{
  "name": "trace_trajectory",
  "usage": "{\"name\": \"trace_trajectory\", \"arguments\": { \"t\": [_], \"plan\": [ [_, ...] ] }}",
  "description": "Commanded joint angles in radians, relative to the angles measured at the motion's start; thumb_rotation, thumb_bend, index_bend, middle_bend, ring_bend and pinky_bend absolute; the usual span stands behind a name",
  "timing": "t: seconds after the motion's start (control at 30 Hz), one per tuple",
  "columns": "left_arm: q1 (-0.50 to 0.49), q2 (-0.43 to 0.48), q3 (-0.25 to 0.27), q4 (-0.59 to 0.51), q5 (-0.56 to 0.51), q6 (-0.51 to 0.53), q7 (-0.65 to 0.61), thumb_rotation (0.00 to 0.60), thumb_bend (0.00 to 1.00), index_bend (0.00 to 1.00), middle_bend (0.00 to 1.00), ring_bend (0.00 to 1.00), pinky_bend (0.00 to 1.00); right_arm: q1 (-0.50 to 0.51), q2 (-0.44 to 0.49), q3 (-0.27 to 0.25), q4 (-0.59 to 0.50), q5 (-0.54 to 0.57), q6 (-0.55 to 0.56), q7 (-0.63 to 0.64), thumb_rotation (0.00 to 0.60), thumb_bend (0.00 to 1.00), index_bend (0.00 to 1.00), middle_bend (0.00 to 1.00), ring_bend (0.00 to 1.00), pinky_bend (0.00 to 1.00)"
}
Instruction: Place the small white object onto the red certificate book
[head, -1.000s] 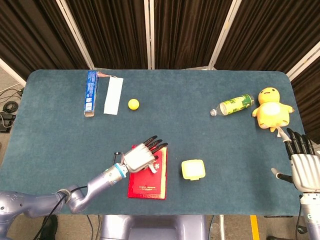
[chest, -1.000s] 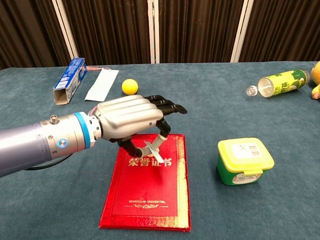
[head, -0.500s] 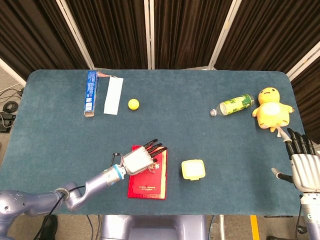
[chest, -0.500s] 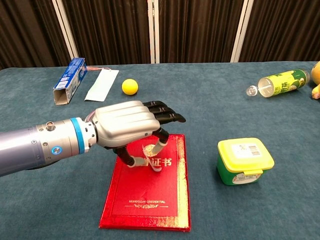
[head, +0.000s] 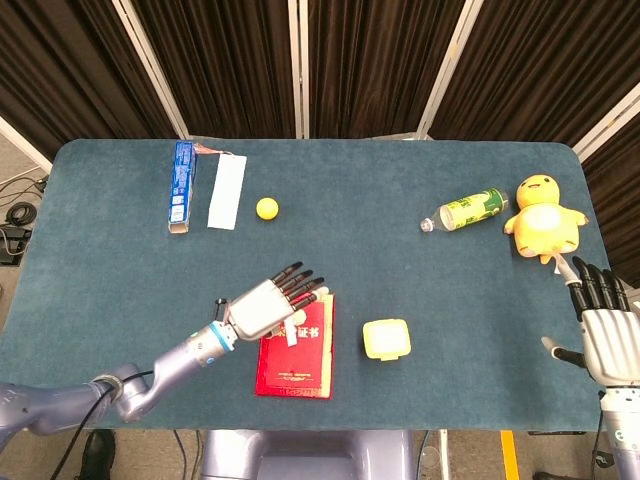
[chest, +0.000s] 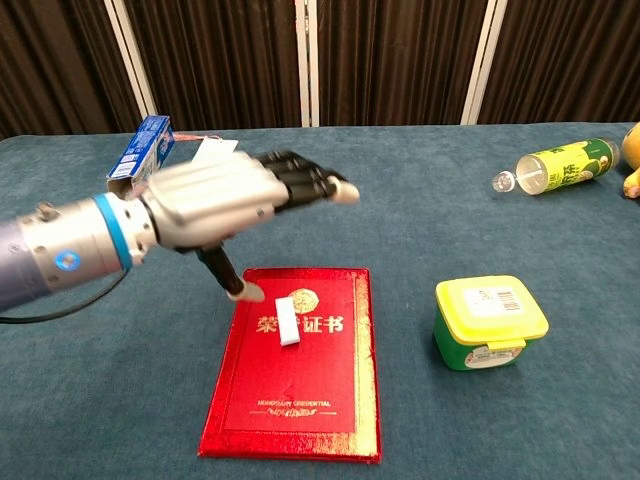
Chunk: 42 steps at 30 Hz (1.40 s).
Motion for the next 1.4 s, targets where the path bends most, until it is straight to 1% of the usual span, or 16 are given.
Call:
{"name": "trace_trajectory", "arguments": {
  "t": [0.03,0.13,0.2,0.27,0.33,0.4,0.53,0.63,0.7,0.73,0.87,1.03,1.17,1.23,1.27,1.4],
  "plan": [
    [0.063,0.091,-0.044,-0.101,-0.063,0.075,-0.011,0.600,0.00,0.00,0.00,0.00,0.00,0.000,0.000,-0.004,-0.001,-0.006,-0.002,-0.001,0.600,0.00,0.00,0.00,0.00,0.00],
    [0.109,0.174,-0.066,-0.202,-0.122,0.107,0.009,0.600,0.00,0.00,0.00,0.00,0.00,0.006,-0.002,-0.004,-0.003,-0.006,-0.011,-0.005,0.600,0.00,0.00,0.00,0.00,0.00],
    [0.150,0.250,-0.081,-0.283,-0.175,0.134,0.037,0.600,0.00,0.00,0.00,0.00,0.00,0.017,-0.001,-0.003,-0.007,-0.010,-0.025,-0.015,0.600,0.01,0.00,0.00,0.00,0.00],
    [0.187,0.316,-0.089,-0.348,-0.224,0.156,0.067,0.600,0.00,0.00,0.00,0.00,0.00,0.032,0.003,-0.003,-0.013,-0.017,-0.044,-0.027,0.600,0.10,0.00,0.00,0.00,0.00],
    [0.216,0.363,-0.091,-0.386,-0.257,0.175,0.092,0.600,0.00,0.00,0.00,0.00,0.00,0.047,0.011,-0.002,-0.024,-0.024,-0.067,-0.027,0.600,0.26,0.00,0.00,0.00,0.00],
    [0.273,0.442,-0.085,-0.455,-0.323,0.210,0.133,0.600,0.00,0.00,0.00,0.00,0.00,0.084,0.031,0.002,-0.042,-0.041,-0.116,-0.028,0.600,0.39,0.01,0.00,0.00,0.00],
    [0.360,0.520,-0.073,-0.543,-0.392,0.283,0.158,0.600,0.00,0.00,0.00,0.00,0.00,0.154,0.073,0.014,-0.073,-0.062,-0.210,-0.030,0.600,0.63,0.03,0.00,0.00,0.00],
    [0.420,0.565,-0.061,-0.602,-0.441,0.328,0.162,0.600,0.00,0.00,0.00,0.00,0.00,0.217,0.100,0.022,-0.111,-0.072,-0.301,-0.015,0.600,0.76,0.05,0.00,0.00,0.00],
    [0.444,0.579,-0.058,-0.618,-0.453,0.351,0.165,0.600,0.00,0.00,0.00,0.00,0.00,0.254,0.109,0.020,-0.134,-0.081,-0.360,0.002,0.600,0.82,0.07,0.00,0.00,0.00],
    [0.470,0.588,-0.053,-0.630,-0.466,0.377,0.162,0.600,0.00,0.00,0.00,0.00,0.00,0.289,0.114,0.019,-0.150,-0.088,-0.418,0.017,0.600,0.84,0.08,0.00,0.00,0.00],
    [0.530,0.603,-0.037,-0.669,-0.486,0.420,0.145,0.600,0.00,0.00,0.00,0.00,0.00,0.383,0.098,0.027,-0.177,-0.084,-0.553,0.037,0.600,0.91,0.13,0.00,0.00,0.00],
    [0.568,0.609,-0.023,-0.664,-0.462,0.439,0.128,0.600,0.00,0.00,0.00,0.00,0.00,0.512,0.016,0.050,-0.182,-0.047,-0.710,-0.012,0.600,0.99,0.17,0.00,0.00,0.00],
    [0.573,0.616,-0.024,-0.658,-0.448,0.428,0.118,0.600,0.00,0.00,0.00,0.00,0.00,0.600,-0.062,0.066,-0.169,0.011,-0.815,-0.075,0.600,1.00,0.20,0.00,0.00,0.00],
    [0.576,0.618,-0.029,-0.649,-0.439,0.426,0.108,0.600,0.00,0.00,0.00,0.00,0.00,0.681,-0.156,0.071,-0.136,0.060,-0.897,-0.158,0.600,1.00,0.22,0.00,0.00,0.00],
    [0.577,0.621,-0.032,-0.644,-0.441,0.415,0.097,0.600,0.00,0.00,0.00,0.00,0.00,0.713,-0.213,0.075,-0.106,0.101,-0.910,-0.210,0.600,1.00,0.23,0.00,0.00,0.00],
    [0.578,0.628,-0.041,-0.636,-0.448,0.390,0.080,0.600,0.00,0.00,0.00,0.00,0.00,0.759,-0.315,0.068,-0.054,0.179,-0.886,-0.331,0.600,1.00,0.27,0.00,0.00,0.00]
  ]
}}
